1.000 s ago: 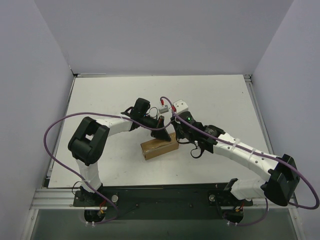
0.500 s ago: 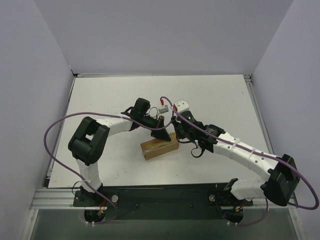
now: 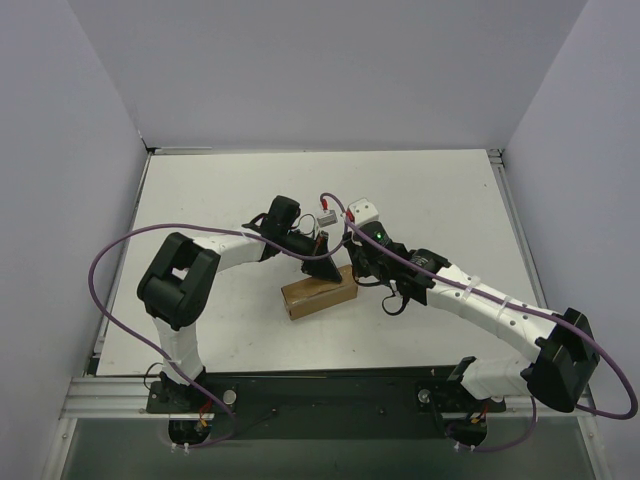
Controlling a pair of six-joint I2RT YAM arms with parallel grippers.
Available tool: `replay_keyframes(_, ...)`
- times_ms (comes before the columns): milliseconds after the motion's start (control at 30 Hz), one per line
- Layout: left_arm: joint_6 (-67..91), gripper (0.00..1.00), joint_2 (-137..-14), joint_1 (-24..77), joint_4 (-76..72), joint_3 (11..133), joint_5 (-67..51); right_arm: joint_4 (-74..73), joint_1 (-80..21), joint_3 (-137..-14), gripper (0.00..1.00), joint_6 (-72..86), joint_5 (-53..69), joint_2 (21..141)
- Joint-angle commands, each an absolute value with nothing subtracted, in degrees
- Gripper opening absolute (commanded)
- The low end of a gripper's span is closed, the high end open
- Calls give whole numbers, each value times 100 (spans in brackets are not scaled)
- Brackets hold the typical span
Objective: Unpack the express box
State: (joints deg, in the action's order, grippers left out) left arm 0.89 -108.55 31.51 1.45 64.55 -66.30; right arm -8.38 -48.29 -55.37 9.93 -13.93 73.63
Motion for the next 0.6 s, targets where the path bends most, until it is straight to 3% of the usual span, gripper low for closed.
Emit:
replay_keyframes(0,-264,0,-11197,3111,483,6390,-5651,-756,-4799,-5695,0,896,-1591,7269)
replay_keyframes(567,-299,0,-11171,3111,501,6346,-5642,-826,-4746,-5581,0,1064,-1336,7383)
